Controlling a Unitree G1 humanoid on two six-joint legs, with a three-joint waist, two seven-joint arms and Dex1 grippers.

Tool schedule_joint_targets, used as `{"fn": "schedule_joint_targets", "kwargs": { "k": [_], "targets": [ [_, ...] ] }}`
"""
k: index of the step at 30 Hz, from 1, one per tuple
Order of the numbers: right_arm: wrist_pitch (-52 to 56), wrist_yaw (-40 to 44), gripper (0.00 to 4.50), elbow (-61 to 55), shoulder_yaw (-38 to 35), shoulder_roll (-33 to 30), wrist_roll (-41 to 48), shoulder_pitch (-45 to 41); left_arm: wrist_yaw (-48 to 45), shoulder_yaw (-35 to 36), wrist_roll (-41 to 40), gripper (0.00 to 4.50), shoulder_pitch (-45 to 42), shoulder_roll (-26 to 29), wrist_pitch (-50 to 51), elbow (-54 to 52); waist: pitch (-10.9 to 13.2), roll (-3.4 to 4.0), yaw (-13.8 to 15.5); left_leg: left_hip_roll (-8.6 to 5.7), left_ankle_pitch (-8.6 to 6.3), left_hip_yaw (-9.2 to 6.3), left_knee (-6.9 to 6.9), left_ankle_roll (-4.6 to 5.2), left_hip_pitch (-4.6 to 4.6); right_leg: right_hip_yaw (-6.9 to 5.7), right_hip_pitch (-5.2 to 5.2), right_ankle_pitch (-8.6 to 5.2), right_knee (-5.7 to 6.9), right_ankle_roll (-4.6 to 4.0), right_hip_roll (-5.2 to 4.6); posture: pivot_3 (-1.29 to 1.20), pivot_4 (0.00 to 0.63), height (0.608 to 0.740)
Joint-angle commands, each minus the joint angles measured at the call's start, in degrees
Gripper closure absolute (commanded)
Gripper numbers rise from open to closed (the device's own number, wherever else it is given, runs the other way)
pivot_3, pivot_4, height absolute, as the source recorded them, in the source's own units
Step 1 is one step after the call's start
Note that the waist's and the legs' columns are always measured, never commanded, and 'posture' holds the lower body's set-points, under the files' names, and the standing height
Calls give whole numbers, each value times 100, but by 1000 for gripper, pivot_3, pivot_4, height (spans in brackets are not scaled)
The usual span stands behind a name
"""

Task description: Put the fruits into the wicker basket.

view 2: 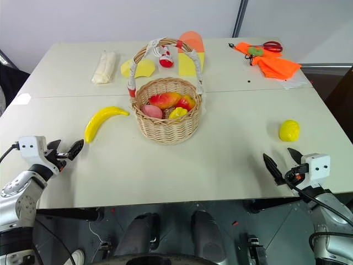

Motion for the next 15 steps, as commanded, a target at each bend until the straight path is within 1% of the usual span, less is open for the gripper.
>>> {"fn": "schedule_joint_targets", "kwargs": {
  "k": [1, 9, 15],
  "targets": [
    [-123, 0, 37, -68, -98, 16, 58, -66, -28, 45, 26, 0, 29, 42, -89, -117, 0, 0, -2, 0, 0, 0, 0, 0, 0, 0, 0, 0, 0, 0, 0, 0, 150, 740],
    [-48, 57, 37, -173, -76, -27, 75, -74, -4, 97, -57, 0, 72, -4, -62, -147, 0, 0, 0, 0, 0, 0, 0, 0, 0, 0, 0, 0, 0, 0, 0, 0, 150, 740],
    [507, 383, 37, -797, 92, -237, 418, -107, -63, 183, -309, 0, 69, 10, 108, -389, 0, 0, -5, 1, 0, 0, 0, 0, 0, 0, 1, 0, 1, 0, 0, 0, 150, 740]
  ]
}}
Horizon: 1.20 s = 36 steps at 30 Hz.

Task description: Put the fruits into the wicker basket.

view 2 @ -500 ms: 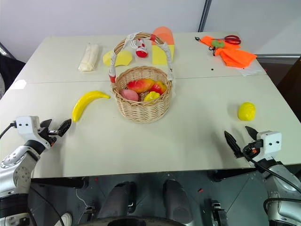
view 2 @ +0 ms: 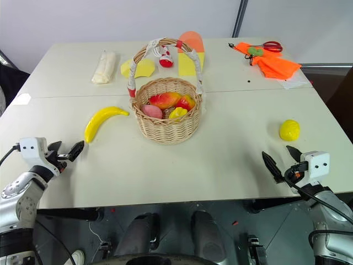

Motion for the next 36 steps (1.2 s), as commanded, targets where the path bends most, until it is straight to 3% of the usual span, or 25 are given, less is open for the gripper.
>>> {"fn": "schedule_joint_targets", "kwargs": {
  "k": [1, 9, 14, 22, 29, 32, 36],
  "targets": [
    [359, 254, 37, -693, 110, -214, 356, -53, -54, 151, -194, 0, -27, 79, 108, -383, 0, 0, 3, 2, 0, -1, 0, 0, 0, 0, 0, 0, 0, 0, 0, 0, 150, 740],
    [1625, 496, 37, -2255, 369, -768, 1206, -112, 119, -78, -237, 0, -960, 470, 908, -497, -1, -3, 27, -4, 0, -3, 4, 0, -1, -2, 0, 0, 4, 1, 1, 0, 150, 740],
    [2392, 483, 37, -3348, 818, -1344, 1768, -779, 231, -984, 378, 0, -2072, 931, 1692, -158, 1, -7, 6, -11, 0, -5, 11, 0, -4, -5, 1, 4, 6, 7, 1, 0, 150, 740],
    [2813, 312, 37, -3985, 1753, -1600, 1646, -1984, 148, -1971, 908, 0, -3201, 1095, 2650, 685, 5, -14, 3, -10, -1, -11, 1, 3, -5, -6, -4, 9, 5, 27, 12, 0, 150, 740],
    [2661, 455, 37, -4102, 1907, -1669, 1377, -2026, -45, -2234, 1143, 0, -3417, 1131, 2985, 976, 5, -18, 13, -13, -1, -9, 4, 3, -10, -6, -4, 9, 1, 28, 1, 0, 150, 740],
    [2530, 529, 0, -4058, 1914, -1626, 1244, -1967, -92, -2191, 1184, 1325, -3351, 1137, 2997, 947, 5, -18, 10, -13, -1, -10, 4, 3, -10, -7, -4, 9, 2, 27, 2, 0, 150, 740],
    [2358, 627, 0, -3963, 1929, -1581, 1097, -1878, -84, -2127, 1256, 3419, -3329, 1178, 3029, 928, 5, -18, 9, -13, -1, -10, 6, 3, -8, -7, -4, 9, 6, 28, 2, 0, 150, 740]
  ]
}}
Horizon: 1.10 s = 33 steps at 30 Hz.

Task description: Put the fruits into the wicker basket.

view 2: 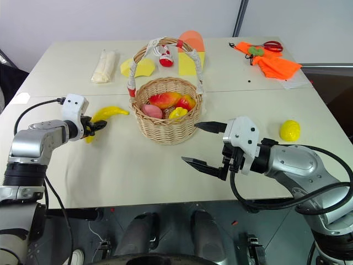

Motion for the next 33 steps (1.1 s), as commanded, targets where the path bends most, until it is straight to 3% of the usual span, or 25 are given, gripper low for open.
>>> {"fn": "schedule_joint_targets", "kwargs": {
  "k": [1, 6, 10, 14, 17, 20, 24, 27, 33],
  "targets": [
    [-249, 97, 0, -60, -50, 9, -117, 50, 7, 162, 115, 3843, 5, 180, 43, -105, 0, 0, 0, 0, 0, 0, 0, 0, 0, 0, 0, 0, 0, 0, 0, 0, 150, 740],
    [-459, 192, 0, 99, -146, 8, -314, 135, -197, 932, -29, 3893, 663, 694, -297, -623, 0, -1, -60, 9, 0, 2, -3, 0, 3, 1, -2, 0, 1, 0, 6, 0, 150, 740],
    [-535, 326, 0, 375, -395, -108, -367, 121, -1625, 1932, -1093, 3893, 1861, 1064, -573, -2173, 0, -1, -18, 30, 0, 4, -6, 0, 2, 0, -9, -9, 7, -17, 1, 0, 150, 740],
    [-580, 468, 0, 692, -462, -168, -401, -89, -2401, 2130, -2259, 3893, 2348, 1219, -111, -3575, 0, -1, 69, 32, 0, 22, -1, -4, 0, -9, 4, -10, -7, -24, -29, 0, 150, 740],
    [-585, 522, 0, 837, -406, -187, -478, -271, -1904, 1707, -2488, 3893, 1661, 963, 171, -3853, -1, 0, 133, 34, 1, 32, 5, -5, 0, -10, 15, -4, -25, -34, -35, 0, 150, 740],
    [-519, 492, 0, 894, -328, -180, -511, -497, -1100, 601, -2181, 3893, 187, 147, 254, -3862, 0, -1, 202, 17, 1, 32, 16, -4, -4, -17, 29, -3, -29, -31, -25, 0, 150, 740],
    [-402, 363, 0, 824, -327, -150, -501, -623, -617, -299, -1772, 3893, -884, -586, 348, -3414, -5, -6, 104, 5, 0, 34, 20, 0, -11, -7, 42, 4, -46, 19, -20, 0, 150, 740],
    [-307, 199, 0, 709, -395, -130, -482, -606, -428, -695, -1552, 3893, -1313, -986, 344, -2946, -4, -6, 52, 3, -10, 38, 11, 18, -9, 2, 33, 2, -42, 48, -15, 0, 150, 740],
    [-145, -96, 0, 525, -525, -126, -488, -433, -505, -1264, -952, 3893, -1602, -1189, -35, -2225, -4, -5, -6, 15, -11, 17, 2, 21, -6, -3, 18, 0, -21, 49, 9, 0, 150, 740]
  ]
}}
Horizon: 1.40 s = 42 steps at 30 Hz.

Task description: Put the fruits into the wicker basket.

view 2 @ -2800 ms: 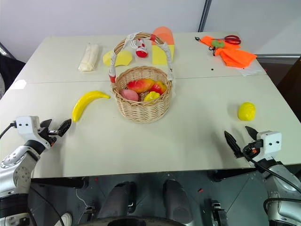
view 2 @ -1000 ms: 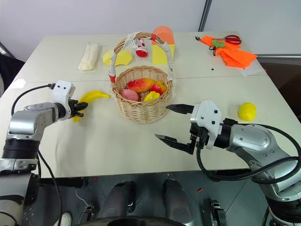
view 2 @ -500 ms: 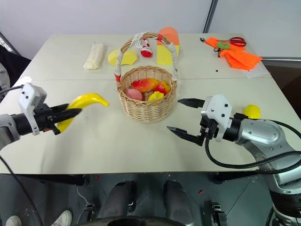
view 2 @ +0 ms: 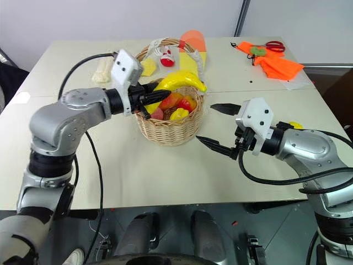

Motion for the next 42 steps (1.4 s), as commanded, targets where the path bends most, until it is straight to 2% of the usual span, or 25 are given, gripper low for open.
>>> {"fn": "schedule_joint_targets", "kwargs": {
  "k": [1, 7, 12, 13, 21, 26, 37, 40, 42],
  "targets": [
    [53, -167, 0, -239, -302, -13, 54, 70, -171, -137, 252, 3893, -135, 40, -303, 99, 0, 0, 2, 0, 0, 0, 0, 0, 1, 1, 0, 0, 0, -1, 0, 0, 150, 740],
    [252, -725, 0, 219, -854, -56, -386, 472, -280, -14, 355, 1088, -86, 27, -499, 38, 0, 0, 27, -8, 0, 6, 12, -1, -3, 1, 4, -8, -1, -23, -13, 0, 150, 740],
    [374, -1309, 0, 1259, -1666, 176, -641, 816, -759, 238, -36, 1088, 398, 103, -787, -605, 0, 1, 21, -15, 1, 13, 13, -1, -3, 7, 8, -8, -5, -21, -23, 0, 150, 740],
    [405, -1631, 0, 1557, -1763, 257, -819, 778, -1024, 266, -175, 1088, 620, 171, -969, -900, -1, 0, 10, -15, 0, 13, 10, -1, -3, 7, 8, -7, -6, -19, -24, 0, 150, 740],
    [659, -3062, 0, 2751, -1849, 609, -1643, 433, -1652, 170, -914, 1088, 1320, 203, -970, -1757, -6, 12, 3, -13, 2, 16, 10, -2, 6, 12, 7, -5, 4, -32, -19, 0, 150, 740],
    [785, -3164, 0, 3169, -1756, 845, -1622, 291, -1632, 110, -1208, 1088, 1336, 53, -844, -1881, -7, 14, -1, -13, 2, 15, 14, -1, 5, 13, 9, -4, 4, -30, -17, 0, 150, 740],
    [308, -3007, 0, 4384, -1627, 1047, -1644, -236, -1525, -62, -979, 1088, 1376, 184, -834, -1781, -7, 18, -11, -13, 2, 15, 13, -1, 6, 15, 9, -4, 4, -28, -11, 0, 150, 740],
    [151, -2927, 839, 4552, -1668, 1057, -1603, -292, -1507, -95, -887, 1057, 1434, 227, -884, -1793, -7, 18, -12, -13, 2, 14, 12, -1, 7, 15, 9, -4, 4, -28, -11, 0, 150, 740],
    [38, -2887, 1817, 4503, -1657, 1019, -1636, -261, -1478, -52, -870, 1057, 1487, 245, -908, -1785, -7, 19, -11, -13, 2, 14, 12, -1, 7, 15, 9, 0, 4, -22, -11, 0, 150, 740]
  ]
}}
